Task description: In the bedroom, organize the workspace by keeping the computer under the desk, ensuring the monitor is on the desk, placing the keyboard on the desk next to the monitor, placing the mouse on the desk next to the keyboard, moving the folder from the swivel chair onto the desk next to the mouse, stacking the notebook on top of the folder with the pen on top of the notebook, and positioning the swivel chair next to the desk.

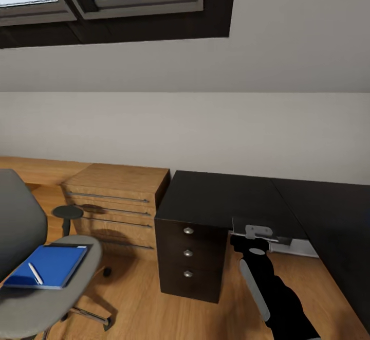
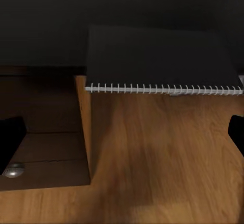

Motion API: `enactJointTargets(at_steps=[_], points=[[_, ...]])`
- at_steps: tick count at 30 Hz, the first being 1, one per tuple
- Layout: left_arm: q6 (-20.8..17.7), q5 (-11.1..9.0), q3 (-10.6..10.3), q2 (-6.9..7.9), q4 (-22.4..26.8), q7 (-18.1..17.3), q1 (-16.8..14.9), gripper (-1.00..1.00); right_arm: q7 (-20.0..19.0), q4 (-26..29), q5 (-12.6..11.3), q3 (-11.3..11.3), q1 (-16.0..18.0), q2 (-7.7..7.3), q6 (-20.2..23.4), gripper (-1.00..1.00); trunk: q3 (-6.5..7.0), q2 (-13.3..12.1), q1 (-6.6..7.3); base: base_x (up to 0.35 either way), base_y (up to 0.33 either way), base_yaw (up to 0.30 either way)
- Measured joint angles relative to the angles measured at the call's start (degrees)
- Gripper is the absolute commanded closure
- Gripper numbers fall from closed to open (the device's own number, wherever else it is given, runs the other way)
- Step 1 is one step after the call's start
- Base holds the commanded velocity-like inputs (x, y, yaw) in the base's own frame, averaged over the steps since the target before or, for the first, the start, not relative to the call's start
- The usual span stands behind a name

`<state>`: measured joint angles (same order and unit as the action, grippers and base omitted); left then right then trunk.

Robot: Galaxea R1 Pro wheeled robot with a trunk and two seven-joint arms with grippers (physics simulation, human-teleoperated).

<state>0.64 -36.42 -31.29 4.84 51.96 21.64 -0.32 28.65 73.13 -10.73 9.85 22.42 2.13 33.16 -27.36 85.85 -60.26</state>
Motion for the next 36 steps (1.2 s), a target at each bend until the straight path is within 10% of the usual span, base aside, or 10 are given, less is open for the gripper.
enactJointTargets(at_steps=[36], points=[[2.15, -0.06, 0.12, 0.05, -0.01, 0.13, 0.00, -1.00, 2.45, -0.17, -0.08, 2.95, -0.58, 0.00, -3.40, -1.00, 0.00, 0.00, 0.00, 0.000, 0.000, 0.277]])
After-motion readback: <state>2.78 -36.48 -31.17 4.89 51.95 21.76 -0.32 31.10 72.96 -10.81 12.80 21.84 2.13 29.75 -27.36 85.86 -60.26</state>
